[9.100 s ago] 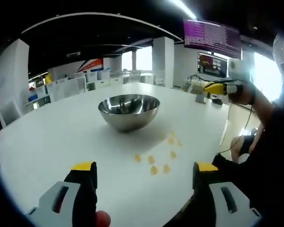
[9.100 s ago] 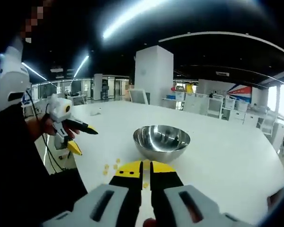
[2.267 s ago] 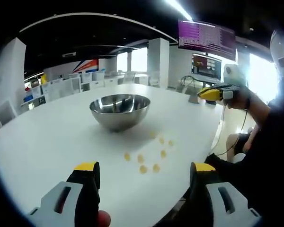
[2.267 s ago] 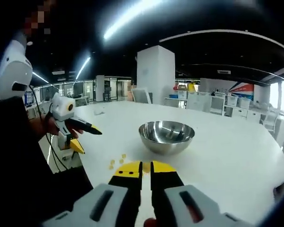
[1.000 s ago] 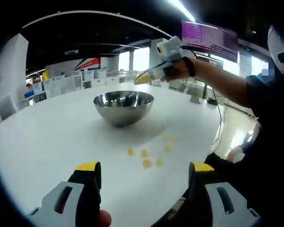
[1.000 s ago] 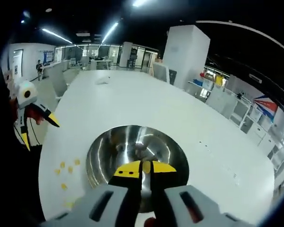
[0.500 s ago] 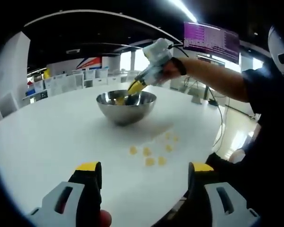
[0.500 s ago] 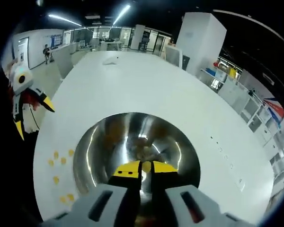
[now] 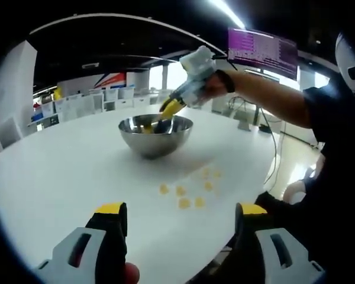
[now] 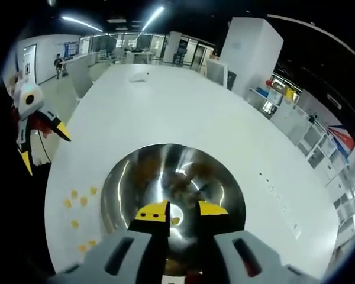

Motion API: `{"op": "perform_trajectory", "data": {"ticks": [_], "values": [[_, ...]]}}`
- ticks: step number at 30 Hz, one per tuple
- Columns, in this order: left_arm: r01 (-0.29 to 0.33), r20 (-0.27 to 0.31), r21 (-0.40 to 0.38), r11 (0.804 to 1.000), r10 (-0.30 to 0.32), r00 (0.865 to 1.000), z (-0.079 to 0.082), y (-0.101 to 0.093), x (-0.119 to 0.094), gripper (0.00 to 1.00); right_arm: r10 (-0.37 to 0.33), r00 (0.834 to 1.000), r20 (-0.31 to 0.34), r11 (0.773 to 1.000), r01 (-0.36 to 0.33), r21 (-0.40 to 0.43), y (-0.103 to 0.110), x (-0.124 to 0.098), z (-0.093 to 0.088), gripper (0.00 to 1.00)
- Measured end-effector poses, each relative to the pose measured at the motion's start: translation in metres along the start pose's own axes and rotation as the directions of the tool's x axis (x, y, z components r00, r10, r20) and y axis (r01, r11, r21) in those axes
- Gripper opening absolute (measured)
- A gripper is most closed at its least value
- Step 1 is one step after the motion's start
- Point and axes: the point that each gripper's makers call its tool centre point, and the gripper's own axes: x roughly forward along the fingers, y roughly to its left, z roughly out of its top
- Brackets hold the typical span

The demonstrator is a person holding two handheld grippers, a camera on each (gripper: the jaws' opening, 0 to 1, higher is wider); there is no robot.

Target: Pick up the QQ candy scattered on the table and place it into the stainless steel bowl on the table

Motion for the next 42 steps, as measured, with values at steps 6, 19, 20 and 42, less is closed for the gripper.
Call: {"op": "perform_trajectory", "data": {"ticks": [6,19,20,42], "values": [[0.004,0.007,0.009,1.0,-0.004,1.0,0.003,-0.005,-0.002,0.75,-0.018,0.998,0.061,1.0,0.018,0.007,0.01,-0.028,0.009,0.18],[0.015,0.018,0.036,0.999,-0.016,1.0,0.012,-0.013,-0.001,0.75,-0.1,0.974,0.205,0.994,0.088,0.064,0.058,-0.116,-0.005,0.18],[0.015,0.019,0.037,0.999,-0.016,1.0,0.012,-0.013,-0.001,0.75,-0.103,0.972,0.211,0.994,0.09,0.068,0.06,-0.119,-0.007,0.18],[0.01,0.002,0.05,0.999,-0.01,1.0,0.014,-0.011,0.0,0.75,-0.316,0.857,0.408,0.911,0.154,0.383,0.121,-0.182,-0.067,0.17]]}}
